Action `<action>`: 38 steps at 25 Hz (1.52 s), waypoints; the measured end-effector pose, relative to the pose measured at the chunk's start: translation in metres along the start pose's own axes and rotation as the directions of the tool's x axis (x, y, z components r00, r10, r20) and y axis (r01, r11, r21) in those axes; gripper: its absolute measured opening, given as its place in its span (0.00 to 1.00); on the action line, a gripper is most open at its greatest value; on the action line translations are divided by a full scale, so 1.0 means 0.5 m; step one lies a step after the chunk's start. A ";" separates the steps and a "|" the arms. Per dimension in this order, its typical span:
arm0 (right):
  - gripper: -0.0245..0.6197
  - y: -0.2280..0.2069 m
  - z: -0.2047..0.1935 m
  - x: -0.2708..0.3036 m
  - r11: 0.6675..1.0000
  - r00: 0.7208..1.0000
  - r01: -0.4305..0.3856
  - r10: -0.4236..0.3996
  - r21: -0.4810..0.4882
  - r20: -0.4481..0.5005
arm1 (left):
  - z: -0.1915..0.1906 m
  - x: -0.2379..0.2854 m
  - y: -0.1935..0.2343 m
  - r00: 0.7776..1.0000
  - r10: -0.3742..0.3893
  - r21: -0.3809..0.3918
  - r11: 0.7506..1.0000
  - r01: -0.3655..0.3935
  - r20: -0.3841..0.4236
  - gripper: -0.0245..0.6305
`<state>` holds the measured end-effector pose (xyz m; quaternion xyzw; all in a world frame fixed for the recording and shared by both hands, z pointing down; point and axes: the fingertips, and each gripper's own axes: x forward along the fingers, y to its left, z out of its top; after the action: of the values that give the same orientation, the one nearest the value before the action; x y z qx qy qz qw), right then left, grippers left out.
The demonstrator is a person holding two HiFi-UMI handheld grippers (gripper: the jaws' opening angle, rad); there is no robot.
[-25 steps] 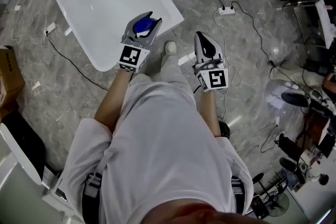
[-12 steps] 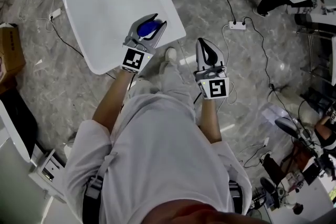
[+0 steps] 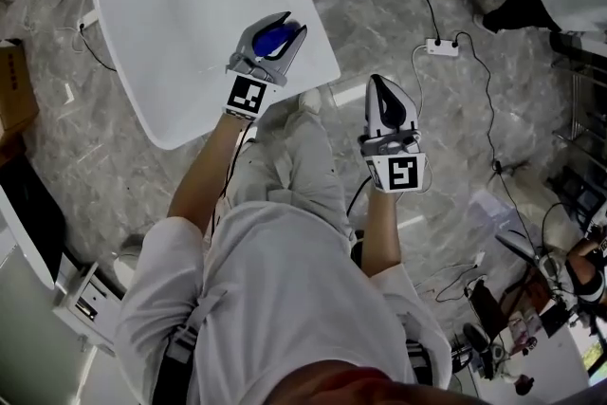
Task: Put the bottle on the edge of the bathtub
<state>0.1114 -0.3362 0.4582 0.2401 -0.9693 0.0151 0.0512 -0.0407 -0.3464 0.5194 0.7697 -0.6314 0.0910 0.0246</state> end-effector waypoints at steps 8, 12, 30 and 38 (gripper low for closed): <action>0.04 -0.021 -0.134 0.067 1.000 0.999 0.023 -0.024 0.004 0.028 | -0.183 0.097 0.030 0.999 -0.030 0.011 0.999 0.030 -0.021 0.24; 0.04 -0.028 -0.208 0.091 0.999 0.999 0.041 -0.041 0.012 0.025 | -0.270 0.146 0.035 0.998 -0.058 0.009 0.998 0.058 -0.040 0.24; 0.04 -0.065 -0.306 0.093 0.995 0.996 0.091 -0.091 0.046 -0.002 | -0.449 0.247 0.022 0.977 -0.118 0.013 0.992 0.122 -0.175 0.24; 0.04 -0.060 -0.338 0.088 0.992 0.995 0.100 -0.098 0.074 -0.026 | -0.445 0.275 0.023 0.993 -0.116 0.021 0.993 0.117 -0.037 0.23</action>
<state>0.1021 -0.3742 0.6312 0.2895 -0.9543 0.0517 0.0535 -0.0503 -0.4477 0.7603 0.8038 -0.5836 0.1105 0.0320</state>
